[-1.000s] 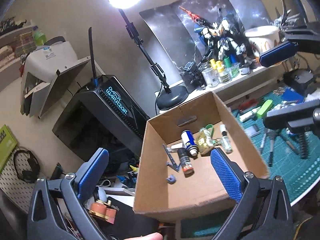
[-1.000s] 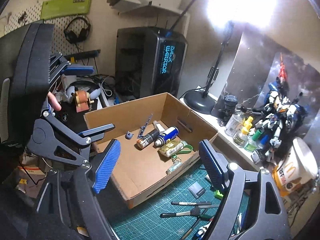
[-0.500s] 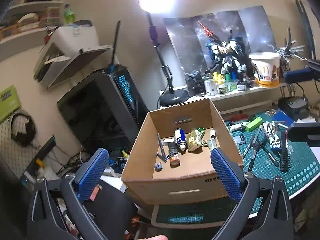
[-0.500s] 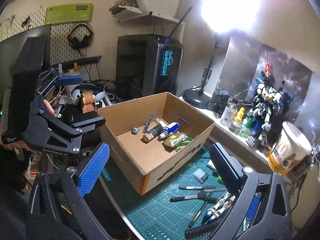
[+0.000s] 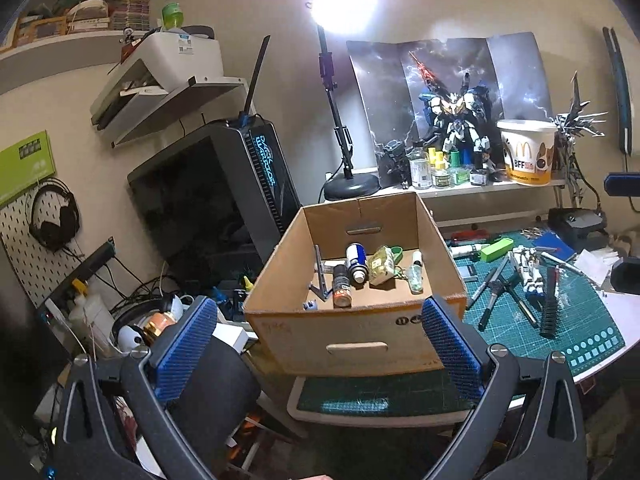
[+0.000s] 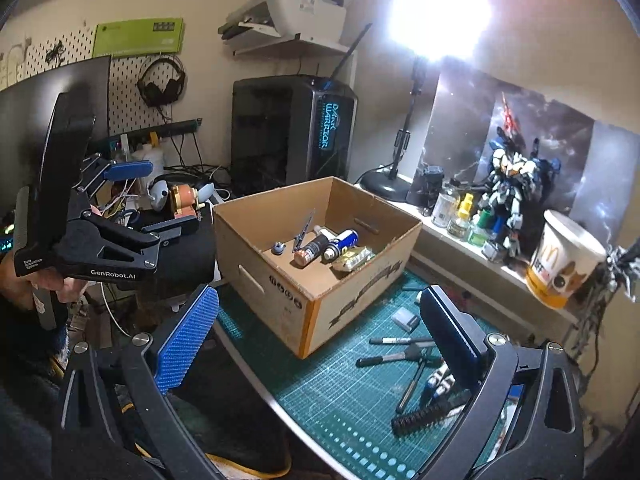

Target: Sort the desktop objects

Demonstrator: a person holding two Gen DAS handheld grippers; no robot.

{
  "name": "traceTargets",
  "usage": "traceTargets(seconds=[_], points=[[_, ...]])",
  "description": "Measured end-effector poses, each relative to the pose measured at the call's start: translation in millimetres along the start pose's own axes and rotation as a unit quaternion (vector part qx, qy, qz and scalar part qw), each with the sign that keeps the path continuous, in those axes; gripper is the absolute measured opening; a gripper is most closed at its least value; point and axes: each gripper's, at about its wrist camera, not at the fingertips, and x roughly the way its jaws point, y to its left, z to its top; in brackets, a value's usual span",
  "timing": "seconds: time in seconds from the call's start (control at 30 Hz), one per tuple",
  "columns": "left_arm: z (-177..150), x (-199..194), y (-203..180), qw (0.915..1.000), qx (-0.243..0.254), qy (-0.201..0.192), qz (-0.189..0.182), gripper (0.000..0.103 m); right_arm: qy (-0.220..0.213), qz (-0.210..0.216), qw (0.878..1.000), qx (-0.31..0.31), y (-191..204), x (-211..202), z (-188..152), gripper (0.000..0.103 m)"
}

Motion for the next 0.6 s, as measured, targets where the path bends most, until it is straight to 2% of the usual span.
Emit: traceTargets(seconds=[0.37, 0.6], points=[[-23, 16, -17, 0.9994, 0.0, 0.028, -0.022, 0.103, 0.008, -0.015, 0.998, 0.056, -18, -9, -34, 0.101], [-24, 19, -21, 0.9993, -0.002, 0.028, -0.026, 0.103, 0.011, -0.021, 0.997, 0.073, -28, -9, -41, 0.101]])
